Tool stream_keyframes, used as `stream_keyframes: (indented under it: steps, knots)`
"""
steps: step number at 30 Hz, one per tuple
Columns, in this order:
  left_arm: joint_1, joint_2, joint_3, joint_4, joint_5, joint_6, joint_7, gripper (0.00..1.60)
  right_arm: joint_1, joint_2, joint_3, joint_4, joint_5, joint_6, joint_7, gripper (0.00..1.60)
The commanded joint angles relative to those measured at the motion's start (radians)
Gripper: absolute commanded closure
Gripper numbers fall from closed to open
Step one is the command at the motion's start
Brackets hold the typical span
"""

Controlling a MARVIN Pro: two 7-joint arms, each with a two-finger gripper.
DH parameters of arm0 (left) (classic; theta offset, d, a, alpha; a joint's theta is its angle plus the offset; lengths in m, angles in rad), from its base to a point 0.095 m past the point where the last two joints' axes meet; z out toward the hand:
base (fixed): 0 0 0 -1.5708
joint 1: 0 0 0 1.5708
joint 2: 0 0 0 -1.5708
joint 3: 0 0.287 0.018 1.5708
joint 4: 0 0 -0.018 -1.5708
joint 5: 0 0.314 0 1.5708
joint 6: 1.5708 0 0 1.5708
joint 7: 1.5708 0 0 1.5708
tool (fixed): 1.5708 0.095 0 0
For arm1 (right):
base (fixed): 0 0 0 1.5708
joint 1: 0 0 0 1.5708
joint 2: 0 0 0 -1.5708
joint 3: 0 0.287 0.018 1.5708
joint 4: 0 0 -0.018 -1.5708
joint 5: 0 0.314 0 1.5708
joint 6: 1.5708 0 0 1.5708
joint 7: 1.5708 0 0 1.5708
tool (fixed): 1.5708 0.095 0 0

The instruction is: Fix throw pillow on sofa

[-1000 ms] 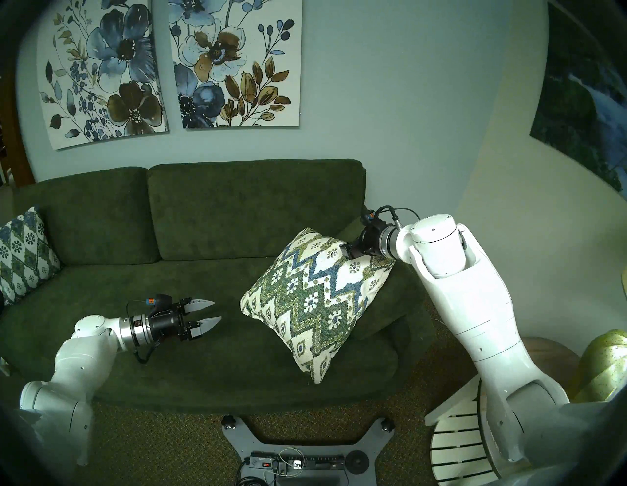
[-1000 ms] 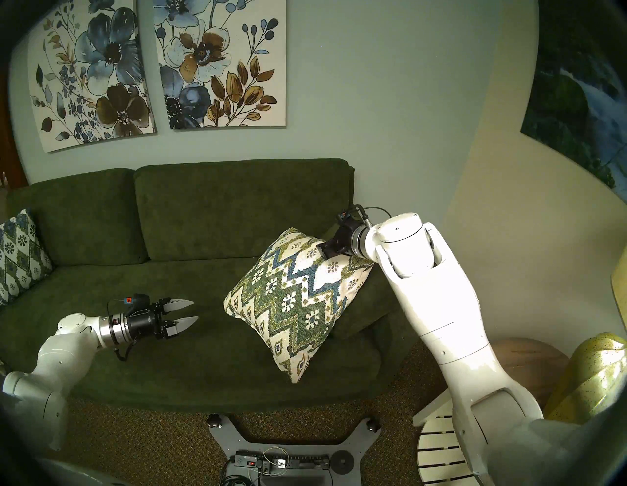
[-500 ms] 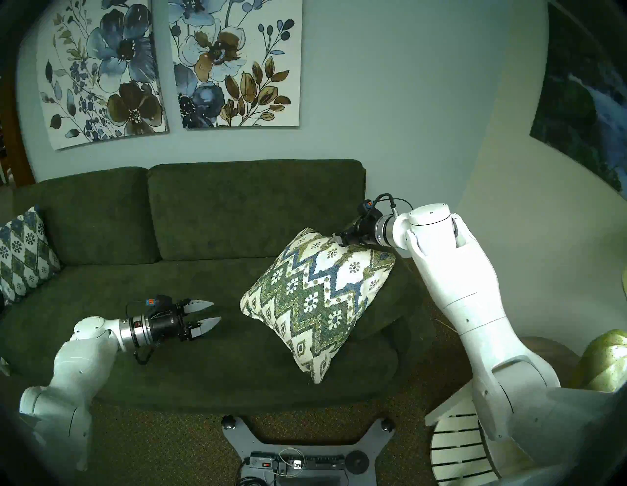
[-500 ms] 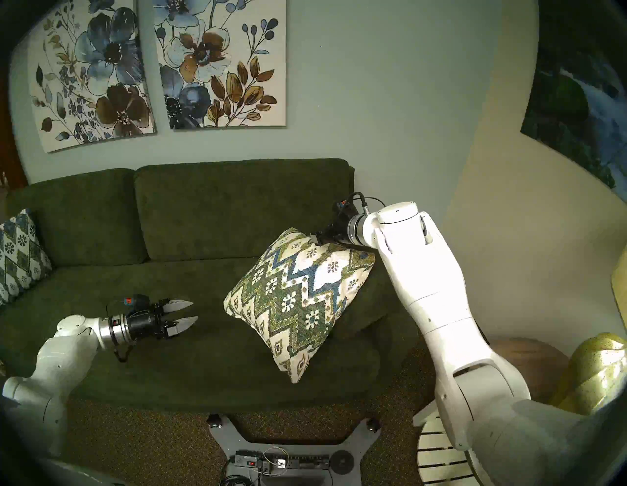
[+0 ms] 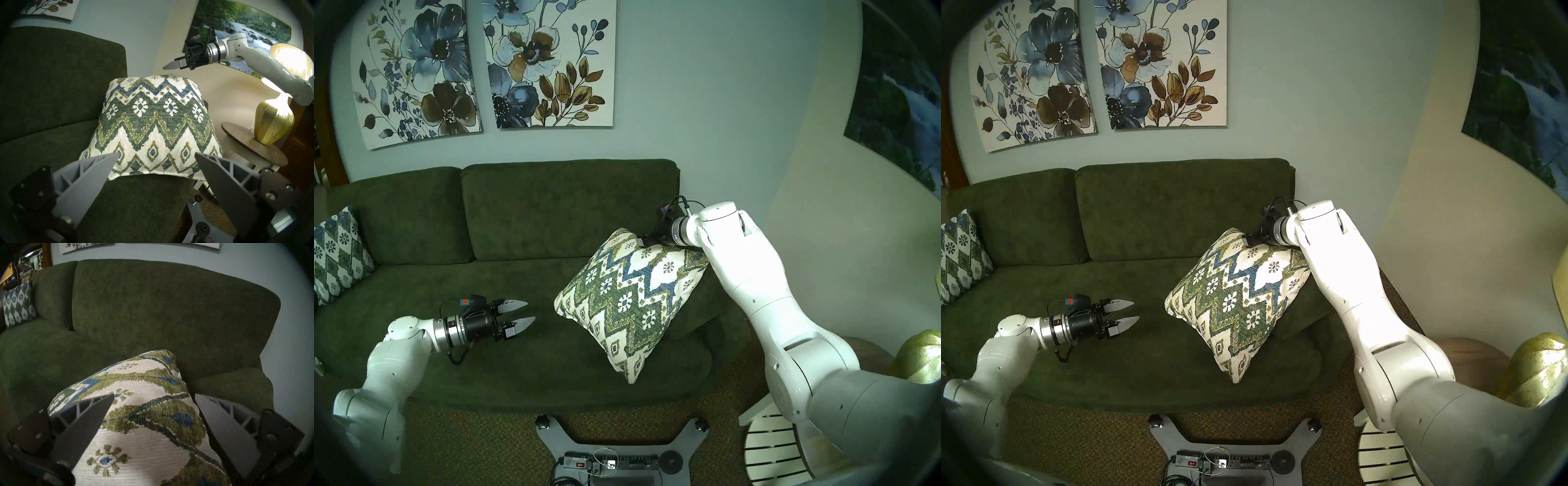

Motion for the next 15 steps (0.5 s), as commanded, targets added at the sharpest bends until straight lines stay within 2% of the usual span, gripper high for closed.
stream_keyframes:
  steps: [1,3,6,7,8,9,11,13,15]
  knots:
    - [-0.004,0.000,-0.007,-0.015,-0.007,0.000,-0.002,0.00,0.110,-0.056,0.019,0.086,-0.016,-0.020,-0.004,0.00]
    - [-0.003,0.000,-0.007,-0.016,-0.007,0.001,-0.001,0.00,0.116,-0.068,0.025,0.117,-0.025,-0.023,-0.011,0.00]
    - [-0.001,0.000,-0.008,-0.019,-0.007,0.003,0.000,0.00,0.179,-0.079,0.006,0.223,-0.029,-0.021,-0.004,0.00]
    - [-0.001,0.001,-0.008,-0.020,-0.007,0.003,0.001,0.00,0.136,-0.085,0.031,0.186,-0.038,-0.033,-0.018,0.00]
    - [0.000,0.001,-0.008,-0.021,-0.007,0.004,0.001,0.00,0.181,-0.084,0.011,0.243,-0.034,-0.026,-0.007,0.00]
    - [0.001,0.001,-0.009,-0.022,-0.007,0.004,0.002,0.00,0.194,-0.087,0.010,0.277,-0.040,-0.027,-0.008,0.00]
    - [0.002,0.001,-0.009,-0.024,-0.007,0.005,0.003,0.00,0.214,-0.089,0.006,0.321,-0.043,-0.031,-0.004,0.00]
    - [0.002,0.001,-0.010,-0.025,-0.007,0.006,0.003,0.00,0.204,-0.091,0.014,0.320,-0.049,-0.039,-0.009,0.00]
    - [0.003,0.001,-0.010,-0.026,-0.007,0.007,0.004,0.00,0.233,-0.094,-0.003,0.374,-0.061,-0.035,-0.014,0.00]
